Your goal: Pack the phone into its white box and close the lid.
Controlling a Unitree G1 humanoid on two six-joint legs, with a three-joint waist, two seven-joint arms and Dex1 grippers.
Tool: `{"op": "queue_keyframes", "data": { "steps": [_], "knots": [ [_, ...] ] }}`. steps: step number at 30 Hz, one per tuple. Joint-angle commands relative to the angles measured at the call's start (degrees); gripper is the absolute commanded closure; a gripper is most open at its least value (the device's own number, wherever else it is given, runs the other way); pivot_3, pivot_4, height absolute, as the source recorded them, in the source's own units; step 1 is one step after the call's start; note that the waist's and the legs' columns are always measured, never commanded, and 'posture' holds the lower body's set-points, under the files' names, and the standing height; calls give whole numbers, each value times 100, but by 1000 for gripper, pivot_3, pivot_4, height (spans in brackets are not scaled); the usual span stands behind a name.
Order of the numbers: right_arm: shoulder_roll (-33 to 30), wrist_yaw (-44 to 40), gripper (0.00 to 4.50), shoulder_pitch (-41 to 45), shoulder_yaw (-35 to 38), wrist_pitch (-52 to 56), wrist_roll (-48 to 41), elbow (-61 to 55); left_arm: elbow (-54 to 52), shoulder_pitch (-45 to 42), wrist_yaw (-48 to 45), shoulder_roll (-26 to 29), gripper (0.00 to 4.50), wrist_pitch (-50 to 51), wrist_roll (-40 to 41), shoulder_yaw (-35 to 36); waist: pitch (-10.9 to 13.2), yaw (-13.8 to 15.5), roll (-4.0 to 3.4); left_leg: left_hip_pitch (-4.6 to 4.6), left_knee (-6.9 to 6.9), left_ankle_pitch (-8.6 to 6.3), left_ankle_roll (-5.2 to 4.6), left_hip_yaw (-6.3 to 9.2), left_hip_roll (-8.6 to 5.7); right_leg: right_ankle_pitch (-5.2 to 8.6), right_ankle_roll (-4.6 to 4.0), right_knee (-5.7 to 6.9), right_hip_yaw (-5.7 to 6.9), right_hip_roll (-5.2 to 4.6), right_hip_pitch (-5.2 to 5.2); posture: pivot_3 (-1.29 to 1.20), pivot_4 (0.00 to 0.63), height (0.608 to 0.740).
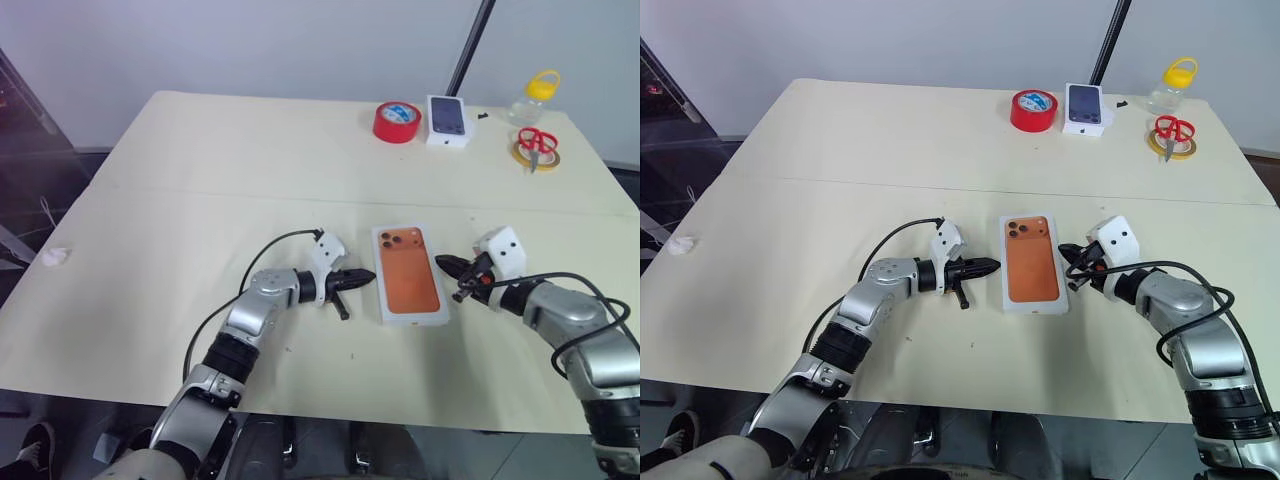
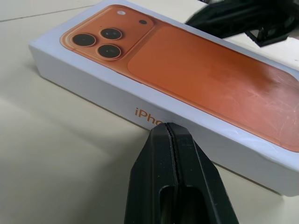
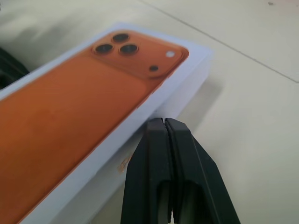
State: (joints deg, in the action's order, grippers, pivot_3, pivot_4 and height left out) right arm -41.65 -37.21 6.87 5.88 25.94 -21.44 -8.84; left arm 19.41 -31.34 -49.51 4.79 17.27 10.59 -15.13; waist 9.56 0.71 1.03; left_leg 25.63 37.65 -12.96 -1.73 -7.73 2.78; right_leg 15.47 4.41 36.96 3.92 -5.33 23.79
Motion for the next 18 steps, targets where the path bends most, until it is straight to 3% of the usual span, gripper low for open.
{"op": "queue_keyframes", "data": {
  "steps": [1,18],
  "knots": [
    [-35,-99,4435,-43,-28,-81,134,-238,-203,-79,-29,-97,4500,-252,-29,-86,0,1,0,0,1,0,0,0,0,0,0,0,0,0,0,0,150,733],
    [2,-168,4435,-93,-170,-210,635,-212,-8,-153,73,-157,4500,-362,-165,-109,0,3,0,0,4,0,0,0,0,-2,3,2,1,2,-2,0,150,733]
  ]
}}
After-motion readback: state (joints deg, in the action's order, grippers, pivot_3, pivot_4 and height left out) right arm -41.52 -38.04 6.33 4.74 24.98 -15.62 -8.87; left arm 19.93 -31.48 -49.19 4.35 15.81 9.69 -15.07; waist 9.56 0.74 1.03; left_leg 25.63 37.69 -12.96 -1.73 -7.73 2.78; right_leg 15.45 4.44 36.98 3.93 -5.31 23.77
